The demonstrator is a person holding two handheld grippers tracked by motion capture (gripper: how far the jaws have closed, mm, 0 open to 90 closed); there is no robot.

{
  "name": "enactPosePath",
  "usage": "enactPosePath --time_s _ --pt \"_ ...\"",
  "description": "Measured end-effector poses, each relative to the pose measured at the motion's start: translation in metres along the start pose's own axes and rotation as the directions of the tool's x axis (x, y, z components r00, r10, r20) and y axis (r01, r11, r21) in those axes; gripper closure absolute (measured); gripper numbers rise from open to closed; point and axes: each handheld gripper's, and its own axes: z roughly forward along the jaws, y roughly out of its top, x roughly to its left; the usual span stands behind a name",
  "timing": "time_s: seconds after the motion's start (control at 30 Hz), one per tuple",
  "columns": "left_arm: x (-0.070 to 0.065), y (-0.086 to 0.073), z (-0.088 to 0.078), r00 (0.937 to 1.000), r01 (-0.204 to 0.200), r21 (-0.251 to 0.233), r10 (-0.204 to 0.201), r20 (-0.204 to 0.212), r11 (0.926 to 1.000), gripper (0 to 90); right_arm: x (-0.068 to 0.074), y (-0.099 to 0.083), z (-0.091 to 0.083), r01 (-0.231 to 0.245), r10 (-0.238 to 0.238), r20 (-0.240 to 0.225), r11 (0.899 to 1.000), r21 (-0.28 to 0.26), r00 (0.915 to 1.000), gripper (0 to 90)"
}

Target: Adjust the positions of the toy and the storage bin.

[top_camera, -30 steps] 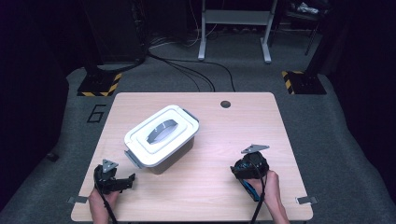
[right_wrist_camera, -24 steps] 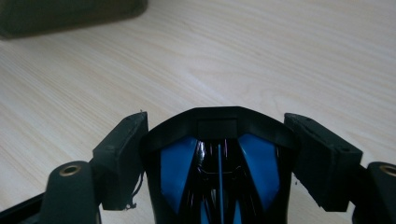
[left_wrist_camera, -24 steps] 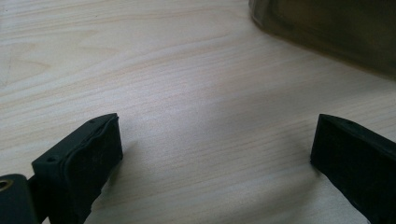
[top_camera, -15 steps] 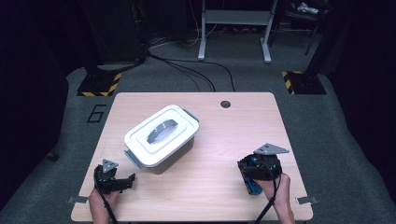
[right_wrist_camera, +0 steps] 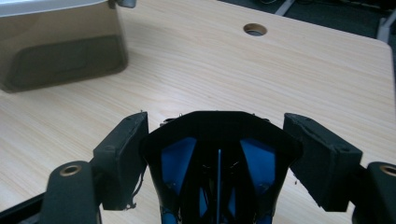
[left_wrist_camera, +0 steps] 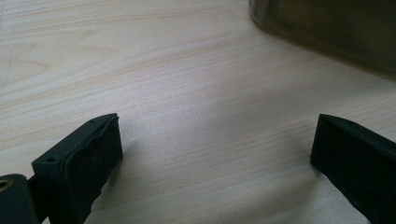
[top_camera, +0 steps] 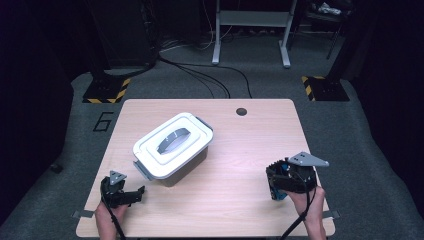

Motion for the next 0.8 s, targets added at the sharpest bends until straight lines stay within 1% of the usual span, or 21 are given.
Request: enactPosePath --time_s 0.37,0.43,0.5,0.67,0.73,0.77,0.8 --pt "0.0 0.0 0.0 1.0 -0.001 0.003 0.001 0.001 1.0 2.1 -0.029 -0.009 -0.021 -0.026 0.025 0.081 1.0 0.011 0.9964 24.3" --pt "0.0 0.0 0.0 1.0 -0.002 0.003 0.002 -0.001 1.0 2.1 -0.034 -0.01 -0.023 -0.029 0.028 0.093 0.999 0.016 0.9953 24.3" --pt "0.0 0.0 0.0 1.0 -0.001 0.002 0.001 -0.001 1.0 2.1 -0.04 -0.012 -0.025 -0.043 0.04 0.098 0.999 0.028 0.9944 24.3" --pt "0.0 0.0 0.0 1.0 -0.001 0.003 0.001 -0.001 1.0 2.1 -0.048 -0.017 -0.022 -0.048 0.041 0.103 0.997 0.068 0.9939 24.3" --pt "0.0 0.0 0.0 1.0 -0.001 0.0 0.001 -0.002 1.0 2.1 -0.051 -0.018 -0.017 -0.051 0.042 0.095 0.995 0.086 0.9945 24.3" --pt "0.0 0.0 0.0 1.0 -0.001 0.002 0.001 -0.001 1.0 2.1 -0.052 -0.018 -0.013 -0.053 0.044 0.092 0.993 0.106 0.9948 24.3" --pt "0.0 0.0 0.0 1.0 0.0 -0.001 0.0 -0.003 1.0 2.1 -0.052 -0.018 -0.011 -0.053 0.044 0.09 0.992 0.11 0.995 24.3"
